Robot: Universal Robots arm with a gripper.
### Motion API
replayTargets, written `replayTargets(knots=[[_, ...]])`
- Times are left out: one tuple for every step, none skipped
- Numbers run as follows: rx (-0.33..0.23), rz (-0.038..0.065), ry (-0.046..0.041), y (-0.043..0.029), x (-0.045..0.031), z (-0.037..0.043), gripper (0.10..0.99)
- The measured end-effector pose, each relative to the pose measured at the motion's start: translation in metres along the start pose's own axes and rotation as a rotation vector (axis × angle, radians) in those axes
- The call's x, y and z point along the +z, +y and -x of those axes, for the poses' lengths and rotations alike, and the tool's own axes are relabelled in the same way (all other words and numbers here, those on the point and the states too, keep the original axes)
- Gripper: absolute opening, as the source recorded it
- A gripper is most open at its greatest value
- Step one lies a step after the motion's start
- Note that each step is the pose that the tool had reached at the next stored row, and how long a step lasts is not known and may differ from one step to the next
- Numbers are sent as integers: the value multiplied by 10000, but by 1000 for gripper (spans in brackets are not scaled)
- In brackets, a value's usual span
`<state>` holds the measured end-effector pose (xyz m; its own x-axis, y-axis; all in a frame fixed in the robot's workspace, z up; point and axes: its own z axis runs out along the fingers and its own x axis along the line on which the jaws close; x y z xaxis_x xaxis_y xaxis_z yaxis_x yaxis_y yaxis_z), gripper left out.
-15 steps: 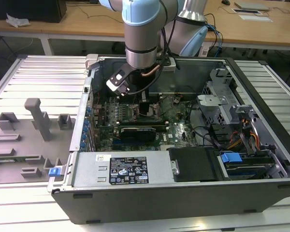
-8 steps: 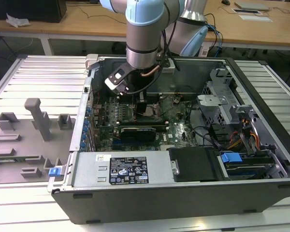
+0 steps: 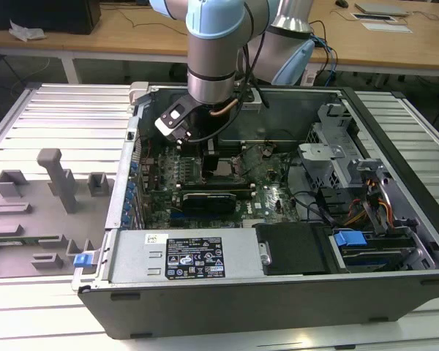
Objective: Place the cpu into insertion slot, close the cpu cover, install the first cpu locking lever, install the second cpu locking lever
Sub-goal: 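Place the cpu into insertion slot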
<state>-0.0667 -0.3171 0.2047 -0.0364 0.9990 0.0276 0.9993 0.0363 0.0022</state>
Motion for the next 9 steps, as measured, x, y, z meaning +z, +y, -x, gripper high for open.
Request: replayTargets(knots=[[0,13,-1,-12,0,0,608],[-1,38,-4,-26,-2,-1,608],[-1,59,-3,-34,-4,-1,608],[-1,78,-3,-40,-7,-1,608],[-2,97,-4,-44,-13,-2,608],[-2,108,-4,-46,-18,-2,608],[-4,117,-4,-47,-29,-2,608],[-5,125,-5,-46,-38,-2,608],[-5,128,-4,-46,-48,-3,608]])
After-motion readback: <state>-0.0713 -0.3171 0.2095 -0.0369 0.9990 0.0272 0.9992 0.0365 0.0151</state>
